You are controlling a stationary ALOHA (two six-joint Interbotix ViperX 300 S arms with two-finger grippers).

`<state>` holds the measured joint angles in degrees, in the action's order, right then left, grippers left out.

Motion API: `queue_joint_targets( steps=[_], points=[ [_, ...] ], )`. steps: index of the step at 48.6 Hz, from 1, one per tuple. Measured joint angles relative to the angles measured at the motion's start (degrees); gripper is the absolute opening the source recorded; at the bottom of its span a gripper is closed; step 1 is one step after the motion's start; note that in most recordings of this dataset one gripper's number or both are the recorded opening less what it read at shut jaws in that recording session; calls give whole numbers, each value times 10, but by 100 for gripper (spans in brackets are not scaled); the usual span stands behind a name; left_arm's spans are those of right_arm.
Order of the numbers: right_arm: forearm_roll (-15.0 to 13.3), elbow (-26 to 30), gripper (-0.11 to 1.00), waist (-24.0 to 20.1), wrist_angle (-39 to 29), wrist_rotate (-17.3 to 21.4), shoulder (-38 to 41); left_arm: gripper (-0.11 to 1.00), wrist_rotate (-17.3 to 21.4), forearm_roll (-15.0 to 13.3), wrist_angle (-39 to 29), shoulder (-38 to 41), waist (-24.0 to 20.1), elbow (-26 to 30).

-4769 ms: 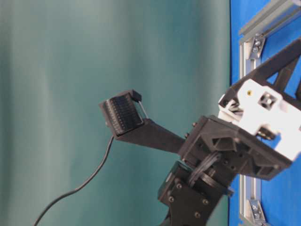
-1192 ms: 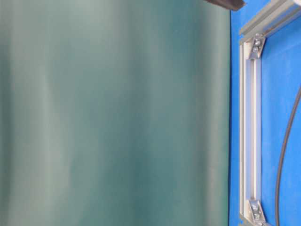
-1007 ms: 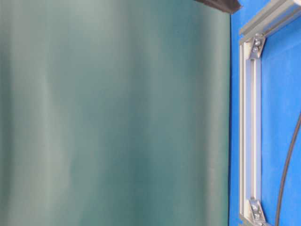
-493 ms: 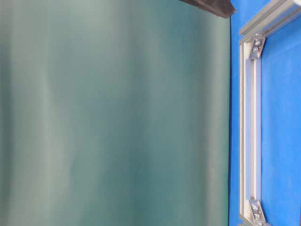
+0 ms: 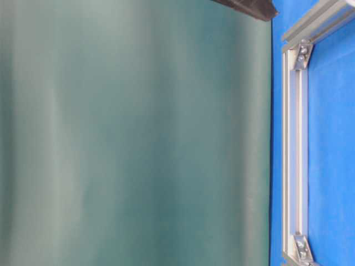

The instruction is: Insert the wire through the string loop located on the right side.

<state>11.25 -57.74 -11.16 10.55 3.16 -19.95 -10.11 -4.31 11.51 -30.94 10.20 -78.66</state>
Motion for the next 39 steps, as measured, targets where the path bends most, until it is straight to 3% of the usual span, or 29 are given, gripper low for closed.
queue_joint_targets(
  steps=[18, 39],
  points=[
    [-1, 3, 91, 0, -3, 0, 0, 75, 0, 0, -1, -7, 0, 11],
    [-1, 20, 91, 27, -64, -2, -54, 74, 4, 0, -16, -38, 0, 51]
  ],
)
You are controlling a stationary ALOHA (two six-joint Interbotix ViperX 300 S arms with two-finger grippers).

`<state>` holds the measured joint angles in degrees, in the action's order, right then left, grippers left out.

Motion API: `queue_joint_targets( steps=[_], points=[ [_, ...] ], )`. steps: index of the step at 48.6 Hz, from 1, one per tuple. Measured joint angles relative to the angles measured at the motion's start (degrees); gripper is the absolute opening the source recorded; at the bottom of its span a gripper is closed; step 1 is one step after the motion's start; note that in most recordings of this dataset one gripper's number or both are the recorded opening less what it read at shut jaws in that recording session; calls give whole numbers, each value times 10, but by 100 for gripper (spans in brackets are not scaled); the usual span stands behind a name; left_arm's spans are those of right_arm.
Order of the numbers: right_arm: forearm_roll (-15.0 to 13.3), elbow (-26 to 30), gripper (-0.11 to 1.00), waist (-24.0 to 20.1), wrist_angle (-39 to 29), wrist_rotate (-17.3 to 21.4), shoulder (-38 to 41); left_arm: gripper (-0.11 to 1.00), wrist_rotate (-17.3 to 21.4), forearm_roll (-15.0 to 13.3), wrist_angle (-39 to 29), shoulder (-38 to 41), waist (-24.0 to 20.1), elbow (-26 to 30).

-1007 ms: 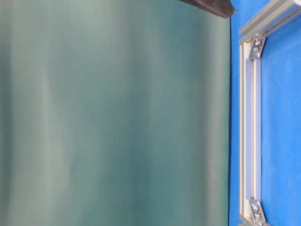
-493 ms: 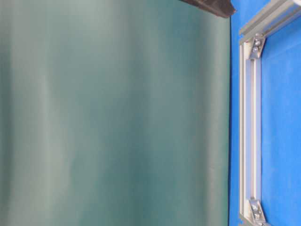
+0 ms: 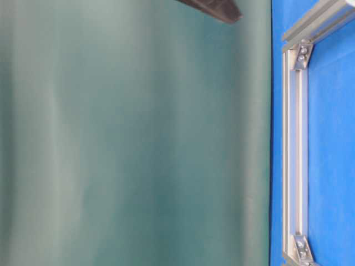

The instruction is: Insert the wire through the string loop located on the right side.

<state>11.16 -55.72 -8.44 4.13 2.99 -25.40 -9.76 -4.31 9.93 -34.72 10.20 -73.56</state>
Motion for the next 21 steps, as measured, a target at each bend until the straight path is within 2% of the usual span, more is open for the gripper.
queue_joint_targets(
  steps=[21],
  points=[
    [-1, 0, 91, 11, -8, -1, -17, 74, 9, -1, -1, -2, -1, 11]
  ],
)
